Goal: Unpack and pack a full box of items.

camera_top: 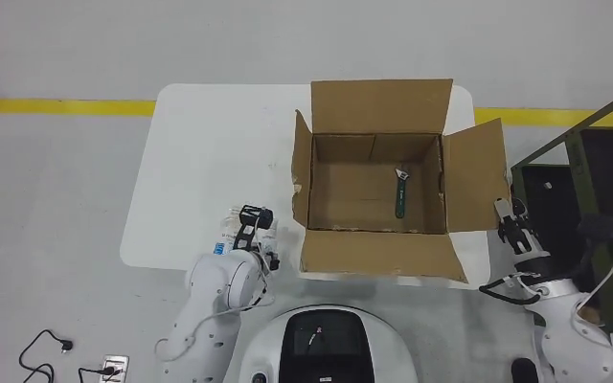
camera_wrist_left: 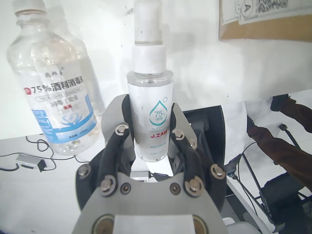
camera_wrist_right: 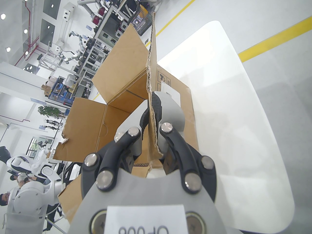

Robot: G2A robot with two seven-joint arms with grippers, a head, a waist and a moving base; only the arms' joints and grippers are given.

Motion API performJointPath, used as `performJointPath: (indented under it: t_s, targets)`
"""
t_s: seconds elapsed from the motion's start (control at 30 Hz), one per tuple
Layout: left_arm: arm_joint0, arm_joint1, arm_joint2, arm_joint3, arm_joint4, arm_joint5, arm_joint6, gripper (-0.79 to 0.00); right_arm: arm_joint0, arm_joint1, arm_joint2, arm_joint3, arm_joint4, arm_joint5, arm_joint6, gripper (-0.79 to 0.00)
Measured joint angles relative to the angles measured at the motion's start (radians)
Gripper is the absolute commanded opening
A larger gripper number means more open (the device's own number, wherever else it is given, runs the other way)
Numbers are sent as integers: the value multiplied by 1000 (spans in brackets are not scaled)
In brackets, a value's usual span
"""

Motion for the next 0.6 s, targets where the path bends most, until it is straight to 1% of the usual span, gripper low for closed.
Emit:
performJointPath:
  t_s: [0.13, 0.3, 0.33, 0.4, 0.43, 0.47, 0.5, 0.53, 0.57, 0.6]
  targets:
    - [-45, 1, 1, 79, 27, 38, 14, -785, 0, 0, 0, 0, 0, 0, 0, -785]
    - [-77, 2, -4, 146, 50, 66, 25, -785, 0, 0, 0, 0, 0, 0, 0, -785]
    - [-81, 3, -6, 158, 49, 70, 28, -720, 0, 0, 0, 0, 0, 0, 0, -785]
    - [-86, 3, -7, 169, 49, 73, 30, -742, 0, 0, 0, 0, 0, 0, 0, -785]
    - [-88, 4, -6, 172, 49, 74, 31, -723, 0, 0, 0, 0, 0, 0, 0, -785]
    - [-89, 4, -5, 173, 48, 75, 31, -634, 0, 0, 0, 0, 0, 0, 0, -785]
    - [-89, 4, -5, 174, 47, 75, 30, -434, 0, 0, 0, 0, 0, 0, 0, -785]
    - [-90, 5, -4, 174, 45, 75, 30, -31, 0, 0, 0, 0, 0, 0, 0, -785]
    - [-90, 5, -4, 175, 44, 75, 29, 0, 0, 0, 0, 0, 0, 0, 0, -785]
    - [-90, 5, -3, 175, 43, 75, 28, 0, 0, 0, 0, 0, 0, 0, 0, -767]
